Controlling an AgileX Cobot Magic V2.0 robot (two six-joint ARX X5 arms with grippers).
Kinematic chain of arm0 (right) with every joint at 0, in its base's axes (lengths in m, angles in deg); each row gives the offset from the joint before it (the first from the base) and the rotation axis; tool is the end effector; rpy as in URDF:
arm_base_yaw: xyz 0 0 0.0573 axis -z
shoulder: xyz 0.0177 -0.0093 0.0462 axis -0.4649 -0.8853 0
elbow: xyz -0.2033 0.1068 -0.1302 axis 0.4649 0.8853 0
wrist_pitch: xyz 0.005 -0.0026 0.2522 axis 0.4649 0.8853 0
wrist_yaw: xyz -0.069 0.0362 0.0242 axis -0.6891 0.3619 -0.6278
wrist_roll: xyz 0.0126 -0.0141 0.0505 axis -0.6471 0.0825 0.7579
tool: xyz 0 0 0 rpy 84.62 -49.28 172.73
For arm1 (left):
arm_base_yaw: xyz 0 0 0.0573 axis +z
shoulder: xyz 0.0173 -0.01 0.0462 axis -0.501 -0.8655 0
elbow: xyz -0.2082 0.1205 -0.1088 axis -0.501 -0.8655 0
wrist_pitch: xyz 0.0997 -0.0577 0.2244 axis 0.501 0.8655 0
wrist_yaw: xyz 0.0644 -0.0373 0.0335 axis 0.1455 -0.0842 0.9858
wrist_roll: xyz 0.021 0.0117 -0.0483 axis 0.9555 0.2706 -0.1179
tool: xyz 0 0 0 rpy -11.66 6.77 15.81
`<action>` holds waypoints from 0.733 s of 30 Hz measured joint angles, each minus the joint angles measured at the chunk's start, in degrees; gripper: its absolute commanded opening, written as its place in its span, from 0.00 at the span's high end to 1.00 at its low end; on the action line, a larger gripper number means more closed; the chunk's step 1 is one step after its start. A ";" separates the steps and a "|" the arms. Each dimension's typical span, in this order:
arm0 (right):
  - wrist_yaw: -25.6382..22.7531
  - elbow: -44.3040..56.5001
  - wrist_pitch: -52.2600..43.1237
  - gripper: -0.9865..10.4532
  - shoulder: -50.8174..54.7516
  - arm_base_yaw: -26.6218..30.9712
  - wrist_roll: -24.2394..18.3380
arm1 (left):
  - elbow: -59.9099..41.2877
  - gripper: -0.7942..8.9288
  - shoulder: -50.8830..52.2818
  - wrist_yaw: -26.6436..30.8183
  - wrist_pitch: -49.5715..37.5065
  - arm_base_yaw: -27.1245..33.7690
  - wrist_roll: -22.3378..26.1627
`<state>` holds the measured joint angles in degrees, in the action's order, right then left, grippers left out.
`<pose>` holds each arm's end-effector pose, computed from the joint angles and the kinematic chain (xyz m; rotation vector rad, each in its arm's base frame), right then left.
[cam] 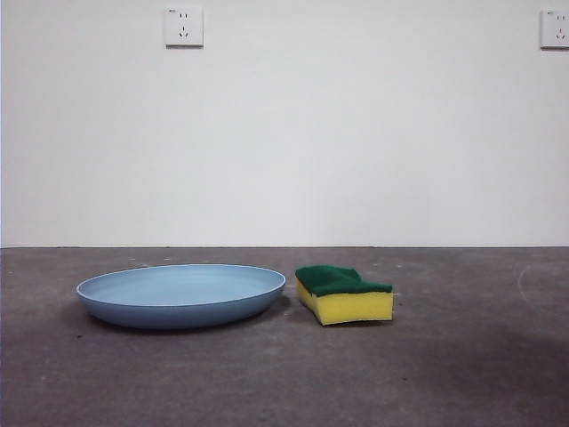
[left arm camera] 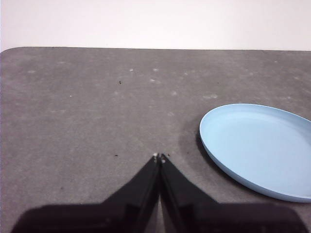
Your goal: Pick up the plate,pick up the cloth,clean the plate with the cloth
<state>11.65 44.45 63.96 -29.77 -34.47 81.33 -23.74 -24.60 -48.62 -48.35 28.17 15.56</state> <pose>0.0951 0.0105 0.1520 0.0182 0.1631 0.0889 0.0953 -0.0047 0.1516 -0.0546 0.1710 -0.0835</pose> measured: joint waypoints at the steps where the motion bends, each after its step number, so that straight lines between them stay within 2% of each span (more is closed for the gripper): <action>1: 0.00 0.00 0.00 0.91 0.00 0.00 0.00 | 0.00 0.92 0.00 -0.02 0.00 0.00 0.00; 13: -0.02 0.00 0.00 0.91 0.00 0.00 0.35 | 0.00 0.92 0.00 -0.02 -0.02 0.00 -0.15; 16: -0.02 0.00 -0.42 0.92 0.00 0.00 2.47 | 0.00 0.92 0.00 -0.02 -0.02 0.00 -1.49; 22: 0.02 -1.42 -1.22 0.92 -0.81 0.00 9.88 | 0.22 0.92 -0.07 -0.04 0.39 0.00 -4.76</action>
<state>11.67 43.03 62.74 -30.58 -34.47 91.21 -23.52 -24.67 -48.67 -47.96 28.17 10.80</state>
